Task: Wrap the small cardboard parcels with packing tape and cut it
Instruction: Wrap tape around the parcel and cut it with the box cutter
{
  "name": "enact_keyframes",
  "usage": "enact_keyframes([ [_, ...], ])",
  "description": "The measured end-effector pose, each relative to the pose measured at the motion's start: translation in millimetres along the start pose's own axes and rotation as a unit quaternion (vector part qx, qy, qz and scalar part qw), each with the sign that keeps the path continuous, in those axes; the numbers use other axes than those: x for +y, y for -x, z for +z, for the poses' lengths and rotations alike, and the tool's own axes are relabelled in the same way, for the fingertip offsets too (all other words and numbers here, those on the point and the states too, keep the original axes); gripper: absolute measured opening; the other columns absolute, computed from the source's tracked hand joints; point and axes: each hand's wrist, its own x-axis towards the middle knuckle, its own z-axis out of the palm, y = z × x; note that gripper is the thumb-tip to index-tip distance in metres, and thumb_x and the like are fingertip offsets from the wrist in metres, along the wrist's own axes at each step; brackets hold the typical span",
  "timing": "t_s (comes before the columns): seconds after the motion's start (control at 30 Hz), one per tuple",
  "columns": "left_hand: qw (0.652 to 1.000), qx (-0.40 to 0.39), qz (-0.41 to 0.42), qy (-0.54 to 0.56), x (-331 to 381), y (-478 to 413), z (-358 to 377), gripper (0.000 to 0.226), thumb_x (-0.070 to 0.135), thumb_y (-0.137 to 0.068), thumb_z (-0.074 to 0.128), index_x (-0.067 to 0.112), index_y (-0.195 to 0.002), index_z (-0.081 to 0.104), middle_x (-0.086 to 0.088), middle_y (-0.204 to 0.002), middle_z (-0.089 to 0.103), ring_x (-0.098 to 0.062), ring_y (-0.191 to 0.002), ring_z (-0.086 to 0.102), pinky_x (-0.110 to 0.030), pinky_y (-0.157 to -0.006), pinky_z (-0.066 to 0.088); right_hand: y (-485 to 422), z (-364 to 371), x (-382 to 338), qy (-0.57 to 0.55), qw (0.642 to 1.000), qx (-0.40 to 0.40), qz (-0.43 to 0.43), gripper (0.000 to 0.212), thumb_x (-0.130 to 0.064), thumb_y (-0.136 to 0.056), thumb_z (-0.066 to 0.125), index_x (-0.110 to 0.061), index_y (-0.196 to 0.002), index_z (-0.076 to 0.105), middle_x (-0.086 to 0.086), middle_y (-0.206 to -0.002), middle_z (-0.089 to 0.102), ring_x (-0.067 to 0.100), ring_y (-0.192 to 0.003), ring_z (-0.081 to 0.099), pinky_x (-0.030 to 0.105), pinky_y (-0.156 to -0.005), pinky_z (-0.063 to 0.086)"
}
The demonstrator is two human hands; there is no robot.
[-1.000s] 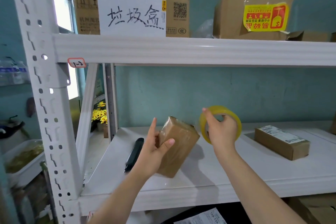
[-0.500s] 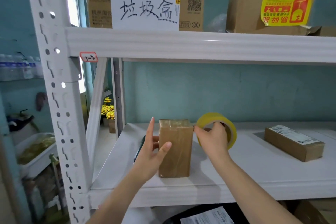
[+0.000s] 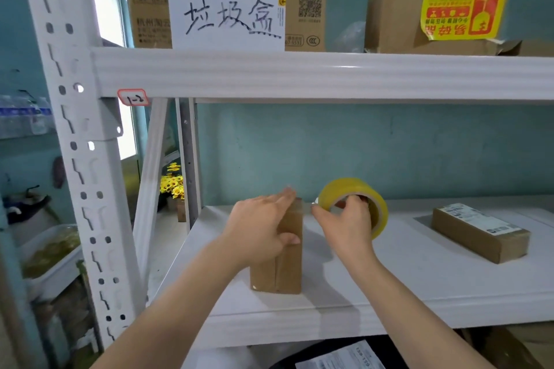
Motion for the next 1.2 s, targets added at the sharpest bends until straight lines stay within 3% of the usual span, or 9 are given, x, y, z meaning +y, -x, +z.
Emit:
enact_keyframes([
  [0.07, 0.999, -0.016, -0.035, -0.01, -4, -2, -2, 0.083, 0.063, -0.076, 0.059, 0.031, -0.144, 0.026, 0.004, -0.158, 0.016, -0.019, -0.138, 0.029, -0.034, -0.102, 0.036, -1, 1, 0, -0.011, 1.0, -0.004, 0.002, 0.05, -0.051, -0.055, 0.062, -0.004, -0.073, 0.058, 0.011, -0.078, 0.064, 0.028, -0.077, 0.059, 0.04, -0.073, 0.049],
  [0.2, 0.999, -0.034, -0.026, 0.022, -7, -8, 1, 0.077, 0.064, -0.075, 0.058, 0.034, -0.14, 0.032, 0.005, -0.133, 0.047, -0.021, -0.127, 0.035, -0.035, -0.103, 0.029, 4, -1, -11, -0.154, 0.982, 0.068, 0.086, 0.038, -0.044, -0.06, 0.065, -0.008, -0.072, 0.06, 0.002, -0.073, 0.064, 0.02, -0.073, 0.059, 0.047, -0.082, 0.05],
  [0.33, 0.987, 0.07, -0.05, 0.134, -6, 4, 21, 0.089, 0.074, -0.065, 0.041, 0.031, -0.142, 0.038, 0.001, -0.122, 0.049, -0.024, -0.119, 0.037, -0.029, -0.104, 0.029, -2, -10, -27, -0.296, 0.929, 0.137, 0.175, 0.042, -0.036, -0.078, 0.069, -0.018, -0.05, 0.044, -0.009, -0.044, 0.042, 0.013, -0.049, 0.042, 0.034, -0.063, 0.042],
  [0.5, 0.94, 0.187, -0.116, 0.262, -5, 27, 47, 0.079, 0.066, -0.067, 0.051, 0.041, -0.138, 0.03, -0.001, -0.118, 0.046, -0.016, -0.112, 0.029, -0.019, -0.1, 0.02, -5, -26, -23, -0.074, 0.988, 0.128, -0.033, 0.029, -0.018, -0.071, 0.074, -0.007, -0.058, 0.05, 0.002, -0.055, 0.052, 0.021, -0.056, 0.047, 0.03, -0.064, 0.038],
  [0.73, 0.871, 0.214, -0.155, 0.415, 11, 25, 57, 0.067, 0.045, -0.066, 0.07, 0.05, -0.126, 0.042, 0.009, -0.104, 0.052, -0.015, -0.108, 0.04, -0.01, -0.097, 0.029, -8, -41, -8, 0.105, 0.982, 0.083, -0.135, 0.041, -0.03, -0.072, 0.074, -0.002, -0.054, 0.05, 0.011, -0.051, 0.054, 0.027, -0.052, 0.049, 0.036, -0.057, 0.036],
  [0.83, 0.833, 0.197, -0.182, 0.484, 11, 30, 69, 0.065, 0.035, -0.071, 0.078, 0.054, -0.122, 0.042, 0.009, -0.105, 0.054, -0.015, -0.113, 0.049, -0.023, -0.1, 0.038, -11, -48, -7, 0.065, 0.994, 0.03, -0.08, 0.057, -0.049, -0.078, 0.066, -0.009, -0.049, 0.039, 0.007, -0.045, 0.042, 0.024, -0.046, 0.041, 0.035, -0.054, 0.034],
  [0.9, 0.818, 0.187, -0.197, 0.507, 7, 37, 75, 0.062, 0.032, -0.076, 0.072, 0.05, -0.126, 0.04, 0.009, -0.109, 0.053, -0.009, -0.113, 0.05, -0.01, -0.092, 0.038, -10, -50, 3, 0.02, 0.999, 0.005, 0.024, 0.062, -0.06, -0.082, 0.054, -0.012, -0.05, 0.031, 0.006, -0.045, 0.033, 0.021, -0.044, 0.035, 0.033, -0.052, 0.029],
  [1.03, 0.837, 0.126, -0.183, 0.5, -2, 43, 73, 0.072, 0.039, -0.078, 0.066, 0.047, -0.137, 0.026, 0.029, -0.117, 0.042, 0.017, -0.115, 0.038, 0.004, -0.082, 0.032, -1, -51, 23, 0.06, 0.997, 0.033, 0.035, 0.057, -0.043, -0.085, 0.058, -0.005, -0.048, 0.039, 0.01, -0.043, 0.04, 0.028, -0.043, 0.04, 0.034, -0.049, 0.033],
  [1.2, 0.859, 0.047, -0.184, 0.476, -24, 55, 74, 0.057, 0.059, -0.072, 0.066, 0.061, -0.121, 0.036, 0.011, -0.116, 0.057, -0.008, -0.105, 0.058, -0.029, -0.093, 0.049, 5, -43, 18, 0.094, 0.995, -0.016, 0.008, 0.046, -0.016, -0.075, 0.065, -0.013, -0.045, 0.029, 0.001, -0.039, 0.032, 0.018, -0.039, 0.031, 0.028, -0.046, 0.025],
])
